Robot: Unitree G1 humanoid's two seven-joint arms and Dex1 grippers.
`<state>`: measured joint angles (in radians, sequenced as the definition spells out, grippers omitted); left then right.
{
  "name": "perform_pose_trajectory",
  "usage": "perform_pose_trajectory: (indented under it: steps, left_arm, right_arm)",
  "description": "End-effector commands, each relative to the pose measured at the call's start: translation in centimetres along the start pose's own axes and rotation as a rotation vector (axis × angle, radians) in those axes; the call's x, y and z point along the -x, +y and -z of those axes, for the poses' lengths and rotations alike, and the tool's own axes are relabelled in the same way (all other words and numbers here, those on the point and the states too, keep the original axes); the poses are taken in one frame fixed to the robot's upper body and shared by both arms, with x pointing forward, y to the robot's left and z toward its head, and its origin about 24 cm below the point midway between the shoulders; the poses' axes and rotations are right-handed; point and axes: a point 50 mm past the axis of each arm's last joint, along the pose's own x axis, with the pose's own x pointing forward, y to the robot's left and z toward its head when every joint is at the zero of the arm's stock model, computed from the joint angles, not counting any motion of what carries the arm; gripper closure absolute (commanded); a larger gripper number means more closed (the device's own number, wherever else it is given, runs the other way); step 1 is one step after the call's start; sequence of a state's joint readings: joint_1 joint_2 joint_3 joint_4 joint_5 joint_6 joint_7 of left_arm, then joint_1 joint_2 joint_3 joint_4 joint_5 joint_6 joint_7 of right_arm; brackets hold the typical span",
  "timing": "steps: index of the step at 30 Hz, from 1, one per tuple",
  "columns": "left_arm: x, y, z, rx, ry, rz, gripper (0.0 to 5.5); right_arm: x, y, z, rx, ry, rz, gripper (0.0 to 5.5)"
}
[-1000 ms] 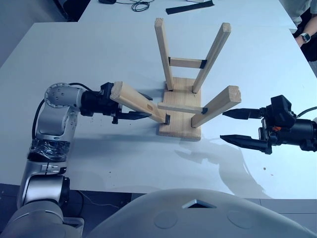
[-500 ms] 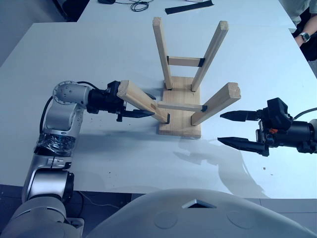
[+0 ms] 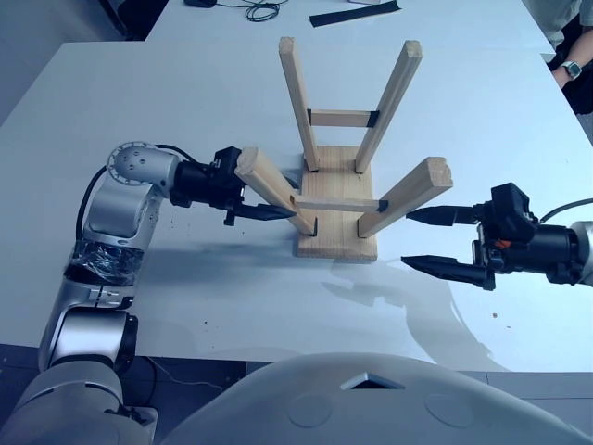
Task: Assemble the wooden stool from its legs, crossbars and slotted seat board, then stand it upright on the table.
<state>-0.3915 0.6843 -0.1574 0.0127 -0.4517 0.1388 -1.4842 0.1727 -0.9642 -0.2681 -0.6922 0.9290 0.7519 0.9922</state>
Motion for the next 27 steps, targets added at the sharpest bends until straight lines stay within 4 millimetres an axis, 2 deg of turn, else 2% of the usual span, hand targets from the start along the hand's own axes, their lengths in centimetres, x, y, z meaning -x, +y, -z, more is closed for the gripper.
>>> perform_pose_trajectory:
  steps: [1,7,12,19,27]
  left_arm:
    - [-0.9,-0.4,0.7,0.002,0.093,0.043,3.44]
    - [-2.2,0.2,0.0,-0.012,0.152,-0.009,3.44]
    - [-3.1,-0.2,-0.2,0.026,0.208,-0.024,3.44]
    - [-3.5,-0.6,1.8,0.14,0.286,-0.107,3.44]
    - [-4.0,-1.3,5.0,0.178,0.391,-0.171,3.44]
  right_arm:
    - [-0.2,0.0,-0.4,0.034,-0.002,0.001,1.85]
    - [-0.5,0.3,-0.5,0.036,-0.011,-0.003,1.85]
    - [-0.9,0.2,-0.9,0.044,-0.053,0.023,1.85]
    - [-2.2,0.7,-1.7,0.057,-0.148,0.06,1.85]
    - [-5.5,1.4,-3.6,0.077,-0.323,0.155,1.85]
